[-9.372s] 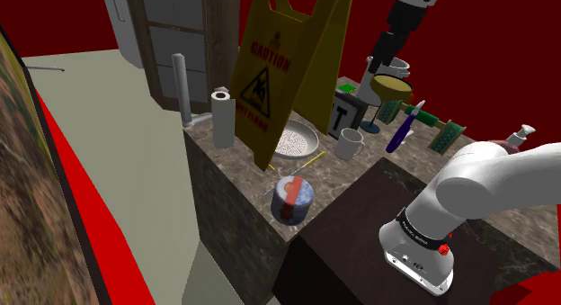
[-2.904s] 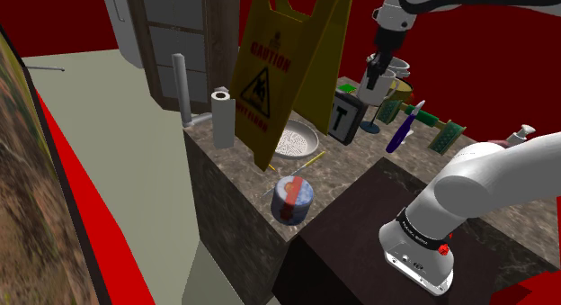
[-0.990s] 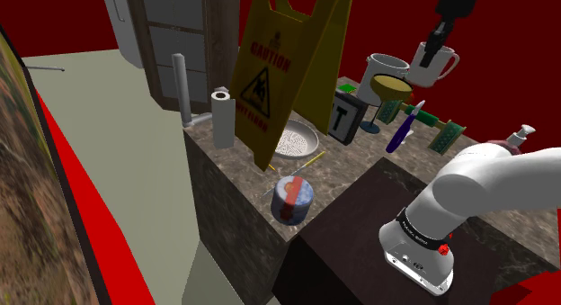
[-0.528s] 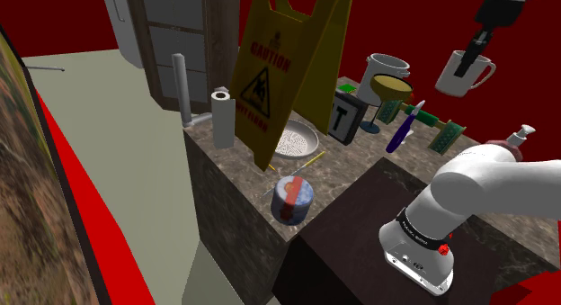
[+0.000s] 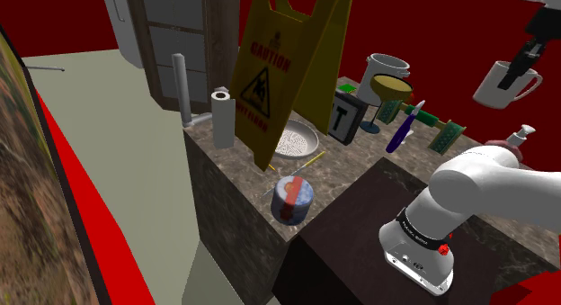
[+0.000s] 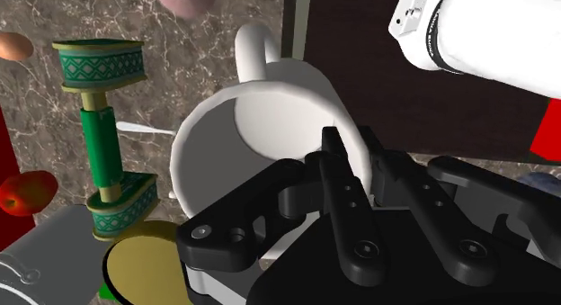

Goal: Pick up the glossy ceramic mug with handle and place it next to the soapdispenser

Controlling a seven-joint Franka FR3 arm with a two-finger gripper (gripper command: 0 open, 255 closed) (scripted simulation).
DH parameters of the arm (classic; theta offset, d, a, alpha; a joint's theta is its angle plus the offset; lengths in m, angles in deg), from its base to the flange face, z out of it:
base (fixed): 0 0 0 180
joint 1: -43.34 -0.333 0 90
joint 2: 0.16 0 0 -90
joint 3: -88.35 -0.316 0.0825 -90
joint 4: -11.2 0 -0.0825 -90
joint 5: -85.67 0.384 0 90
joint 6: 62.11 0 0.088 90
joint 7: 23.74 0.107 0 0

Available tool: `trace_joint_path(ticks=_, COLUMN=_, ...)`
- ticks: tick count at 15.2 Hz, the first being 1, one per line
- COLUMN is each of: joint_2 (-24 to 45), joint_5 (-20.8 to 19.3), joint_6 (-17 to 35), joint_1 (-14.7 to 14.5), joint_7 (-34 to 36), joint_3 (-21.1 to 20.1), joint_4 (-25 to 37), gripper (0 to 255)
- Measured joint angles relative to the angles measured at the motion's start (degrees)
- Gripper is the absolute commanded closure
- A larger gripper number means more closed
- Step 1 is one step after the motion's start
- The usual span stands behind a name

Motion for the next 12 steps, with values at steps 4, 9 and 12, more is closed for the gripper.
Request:
trace_joint_path(ticks=4, joint_2=-3.3, joint_5=-5.0, joint_6=-3.0, joint_1=1.1, joint_7=-5.3, joint_3=3.5, joint_4=1.5, gripper=255)
trace_joint_path(ticks=9, joint_2=-6.9, joint_5=-11.3, joint_6=-6.9, joint_1=2.3, joint_7=-12.3, joint_3=7.1, joint_4=4.4, gripper=255)
trace_joint_path(ticks=12, joint_2=-8.4, joint_5=-15.9, joint_6=-8.4, joint_1=2.5, joint_7=-17.0, joint_3=10.1, joint_4=6.6, gripper=255)
